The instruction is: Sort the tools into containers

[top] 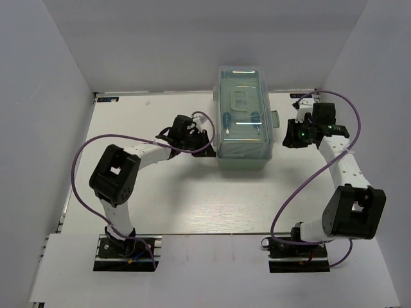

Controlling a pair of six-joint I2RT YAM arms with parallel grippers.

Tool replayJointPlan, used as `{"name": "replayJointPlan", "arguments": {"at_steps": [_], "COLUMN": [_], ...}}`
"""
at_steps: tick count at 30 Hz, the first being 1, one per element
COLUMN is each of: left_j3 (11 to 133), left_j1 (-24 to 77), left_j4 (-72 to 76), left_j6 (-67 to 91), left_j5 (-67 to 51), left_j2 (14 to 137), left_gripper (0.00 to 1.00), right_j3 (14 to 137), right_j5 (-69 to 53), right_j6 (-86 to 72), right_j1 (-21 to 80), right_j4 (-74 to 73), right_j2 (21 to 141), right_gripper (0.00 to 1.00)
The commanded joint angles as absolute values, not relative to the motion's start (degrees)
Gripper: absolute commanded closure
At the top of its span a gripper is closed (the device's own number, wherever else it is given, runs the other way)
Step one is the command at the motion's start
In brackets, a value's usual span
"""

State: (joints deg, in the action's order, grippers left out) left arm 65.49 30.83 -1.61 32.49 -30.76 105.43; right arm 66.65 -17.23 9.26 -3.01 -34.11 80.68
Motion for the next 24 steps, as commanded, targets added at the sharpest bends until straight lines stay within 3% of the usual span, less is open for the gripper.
{"name": "replayJointPlan", "arguments": {"at_steps": [1, 8, 13, 15, 16, 17, 18, 24], "left_j3": [66.45, 66.45, 64.25, 62.5, 61.79, 61.27, 61.26, 58.8], "left_j1": [31.64, 31.64, 31.64, 31.11, 31.11, 31.11, 31.11, 31.11], "left_j4": [3.96, 7.21, -5.77, -11.4, -14.91, -16.51, -18.18, -24.43], "left_j6": [34.8, 36.47, 31.41, 29.28, 27.53, 26.73, 25.67, 13.64], "left_j5": [-37.0, -39.2, -27.63, -17.7, -15.23, -10.33, -8.11, 2.54], "left_j2": [104.85, 106.61, 101.44, 94.16, 91.26, 88.36, 82.67, 67.34], "left_gripper": [0.84, 0.84, 0.8, 0.54, 0.42, 0.13, 0.01, 0.0], "right_j3": [65.57, 63.99, 63.02, 62.49, 61.71, 60.66, 60.12, 56.43], "right_j5": [-17.49, -17.49, -15.56, -15.29, -15.47, -15.38, -15.38, -18.72], "right_j6": [9.76, 9.67, 11.25, 11.86, 11.87, 12.04, 12.13, 10.2], "right_j1": [-3.51, -3.69, -3.87, -3.96, -4.04, -3.96, -3.96, -4.13], "right_j4": [-34.19, -34.19, -34.98, -35.24, -35.16, -34.9, -35.24, -36.39], "right_j2": [78.66, 77.43, 74.9, 74.01, 72.61, 72.08, 71.29, 66.03], "right_gripper": [0.69, 0.69, 0.64, 0.54, 0.54, 0.52, 0.5, 0.41]}}
